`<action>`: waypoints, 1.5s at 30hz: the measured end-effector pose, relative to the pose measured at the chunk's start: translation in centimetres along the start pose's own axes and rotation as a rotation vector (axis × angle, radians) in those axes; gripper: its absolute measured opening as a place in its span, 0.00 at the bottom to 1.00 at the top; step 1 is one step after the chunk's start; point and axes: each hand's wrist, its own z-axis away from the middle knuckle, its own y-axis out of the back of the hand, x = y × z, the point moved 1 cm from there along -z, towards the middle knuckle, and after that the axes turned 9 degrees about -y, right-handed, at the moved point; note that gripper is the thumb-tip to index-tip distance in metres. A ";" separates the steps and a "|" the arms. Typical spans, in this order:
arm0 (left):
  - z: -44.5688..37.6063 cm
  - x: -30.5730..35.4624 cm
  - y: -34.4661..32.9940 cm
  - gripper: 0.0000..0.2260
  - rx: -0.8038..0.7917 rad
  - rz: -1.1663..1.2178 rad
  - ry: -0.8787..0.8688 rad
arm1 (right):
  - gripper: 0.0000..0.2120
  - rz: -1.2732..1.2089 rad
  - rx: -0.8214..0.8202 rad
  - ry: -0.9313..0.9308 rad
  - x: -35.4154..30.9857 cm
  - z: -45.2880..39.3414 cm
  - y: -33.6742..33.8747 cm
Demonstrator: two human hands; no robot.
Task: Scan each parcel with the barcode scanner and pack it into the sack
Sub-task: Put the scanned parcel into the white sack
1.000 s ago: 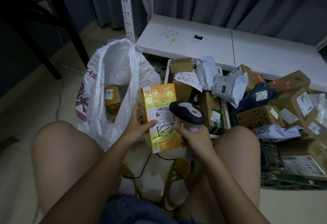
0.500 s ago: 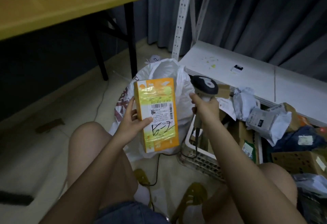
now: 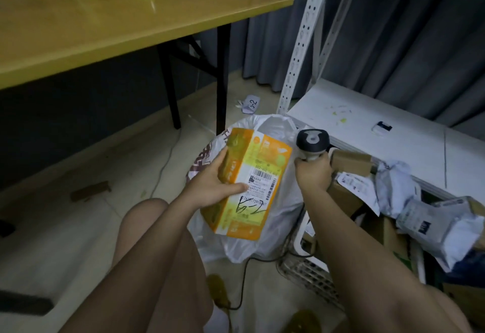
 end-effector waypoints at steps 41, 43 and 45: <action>0.4 -0.9 2.0 0.43 0.157 0.109 0.036 | 0.28 -0.022 -0.142 -0.099 -2.6 -1.3 -2.3; 0.4 -1.1 2.1 0.43 0.156 0.109 0.031 | 0.24 -0.124 -0.119 -0.121 -2.1 -1.4 -2.0; 0.3 -1.3 2.1 0.44 0.159 0.114 0.025 | 0.20 -0.221 -0.140 -0.120 -1.8 -1.5 -1.3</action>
